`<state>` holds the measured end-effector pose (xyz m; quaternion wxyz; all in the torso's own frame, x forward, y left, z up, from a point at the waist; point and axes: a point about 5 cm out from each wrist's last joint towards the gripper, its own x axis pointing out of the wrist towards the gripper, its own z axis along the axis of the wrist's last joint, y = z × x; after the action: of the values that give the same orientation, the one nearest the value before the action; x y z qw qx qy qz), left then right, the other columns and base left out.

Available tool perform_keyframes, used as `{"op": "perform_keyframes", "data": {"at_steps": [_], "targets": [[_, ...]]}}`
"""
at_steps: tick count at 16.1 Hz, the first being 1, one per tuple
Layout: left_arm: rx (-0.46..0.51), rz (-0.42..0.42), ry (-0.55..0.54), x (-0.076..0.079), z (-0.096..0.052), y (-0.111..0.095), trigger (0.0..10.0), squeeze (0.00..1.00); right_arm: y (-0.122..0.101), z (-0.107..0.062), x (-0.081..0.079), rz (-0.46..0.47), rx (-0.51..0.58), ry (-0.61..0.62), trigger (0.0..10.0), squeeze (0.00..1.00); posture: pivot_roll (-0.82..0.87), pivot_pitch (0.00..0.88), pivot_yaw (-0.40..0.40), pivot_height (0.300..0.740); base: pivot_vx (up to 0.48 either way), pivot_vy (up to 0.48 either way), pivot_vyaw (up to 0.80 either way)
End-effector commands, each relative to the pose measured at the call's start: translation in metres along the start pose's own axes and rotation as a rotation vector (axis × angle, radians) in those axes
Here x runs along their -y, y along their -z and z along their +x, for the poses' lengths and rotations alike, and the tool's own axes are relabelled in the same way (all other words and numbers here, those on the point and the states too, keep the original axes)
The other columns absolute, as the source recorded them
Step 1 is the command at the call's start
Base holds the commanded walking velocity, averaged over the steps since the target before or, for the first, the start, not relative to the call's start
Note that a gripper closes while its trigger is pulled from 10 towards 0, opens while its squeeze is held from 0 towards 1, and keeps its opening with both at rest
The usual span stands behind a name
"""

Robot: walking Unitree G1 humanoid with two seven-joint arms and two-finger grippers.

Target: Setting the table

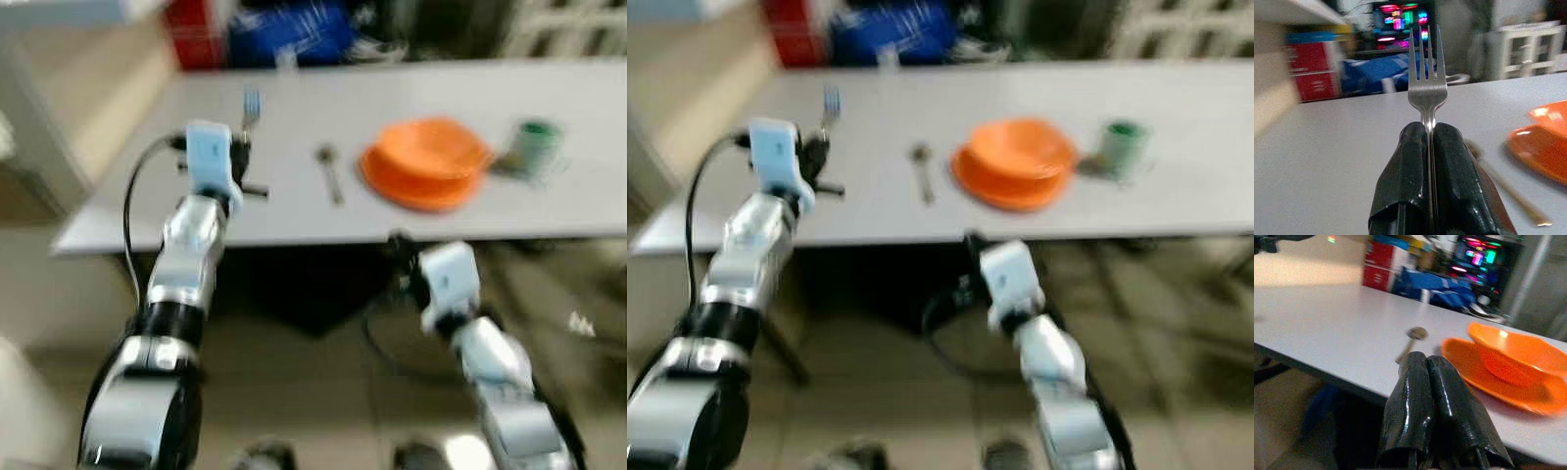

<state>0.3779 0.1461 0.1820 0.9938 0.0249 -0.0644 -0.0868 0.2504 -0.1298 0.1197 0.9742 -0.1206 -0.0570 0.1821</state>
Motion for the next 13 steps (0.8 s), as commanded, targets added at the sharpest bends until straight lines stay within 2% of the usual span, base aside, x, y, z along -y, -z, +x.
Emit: {"op": "perform_keyframes", "data": {"at_steps": [1, 8, 11, 13], "targets": [[0.015, 0.013, 0.006, 0.001, 0.004, -0.007, 0.0, 1.0, -0.005, 0.002, 0.003, -0.013, 0.024, 0.006, 10.0, 0.0, -0.25, 0.0, 0.093, 0.702, 0.394, 0.274, 0.0], [0.014, -0.02, 0.032, 0.016, 0.01, -0.013, 0.0, 1.0, -0.004, -0.005, 0.001, -0.015, 0.019, 0.016, 10.0, 0.0, -0.26, 0.0, 0.105, 0.702, 0.406, 0.254, 0.0], [0.02, 0.017, 0.059, 0.027, 0.015, -0.016, 0.0, 1.0, -0.003, -0.003, -0.001, -0.014, 0.021, 0.014, 10.0, 0.0, -0.26, 0.002, 0.108, 0.702, 0.451, 0.0, 0.0], [0.024, 0.017, 0.09, 0.037, 0.018, -0.019, 0.0, 1.0, -0.004, -0.003, -0.003, -0.012, 0.021, 0.014, 10.0, 0.0, -0.26, 0.006, 0.113, 0.702, 0.0, 0.0, 0.0]]}}
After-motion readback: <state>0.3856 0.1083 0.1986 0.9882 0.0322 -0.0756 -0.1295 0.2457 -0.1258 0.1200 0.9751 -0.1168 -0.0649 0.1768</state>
